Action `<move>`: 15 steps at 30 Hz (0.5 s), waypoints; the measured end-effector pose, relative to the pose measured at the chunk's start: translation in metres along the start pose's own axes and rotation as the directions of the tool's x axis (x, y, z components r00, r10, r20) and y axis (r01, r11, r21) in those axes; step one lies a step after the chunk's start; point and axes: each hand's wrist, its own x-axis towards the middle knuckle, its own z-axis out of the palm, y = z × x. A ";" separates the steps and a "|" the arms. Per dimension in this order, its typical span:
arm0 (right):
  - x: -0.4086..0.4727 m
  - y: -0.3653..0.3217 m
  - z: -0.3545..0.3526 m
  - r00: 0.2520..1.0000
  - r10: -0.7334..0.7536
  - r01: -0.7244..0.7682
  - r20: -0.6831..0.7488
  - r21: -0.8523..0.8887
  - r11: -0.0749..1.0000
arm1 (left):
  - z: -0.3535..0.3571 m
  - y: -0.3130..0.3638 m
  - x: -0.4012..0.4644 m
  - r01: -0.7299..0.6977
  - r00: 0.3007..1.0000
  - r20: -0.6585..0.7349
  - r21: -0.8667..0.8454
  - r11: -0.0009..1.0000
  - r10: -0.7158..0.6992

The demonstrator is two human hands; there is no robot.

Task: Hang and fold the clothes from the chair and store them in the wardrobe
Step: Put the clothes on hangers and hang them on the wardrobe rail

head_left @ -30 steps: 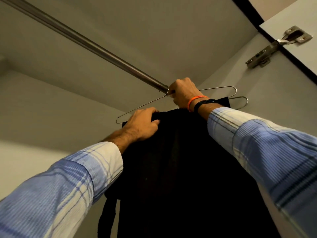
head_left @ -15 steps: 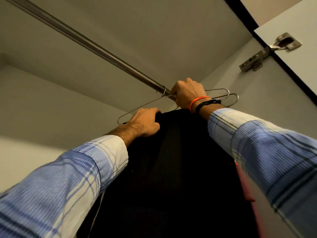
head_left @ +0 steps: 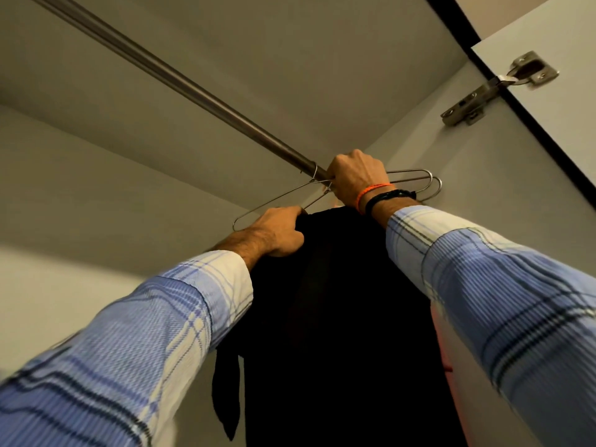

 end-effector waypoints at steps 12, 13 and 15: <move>-0.007 0.001 0.000 0.999 -0.018 0.016 0.029 0.078 0.997 | -0.010 0.002 -0.010 0.011 0.999 -0.037 0.020 1.000 -0.010; -0.009 0.001 0.000 0.999 -0.023 0.019 0.040 0.093 0.996 | -0.011 0.002 -0.012 0.014 0.999 -0.035 0.017 1.000 -0.013; -0.012 0.000 -0.002 0.998 -0.030 0.024 0.054 0.112 0.993 | -0.012 0.003 -0.014 0.010 0.999 -0.049 0.002 1.000 -0.009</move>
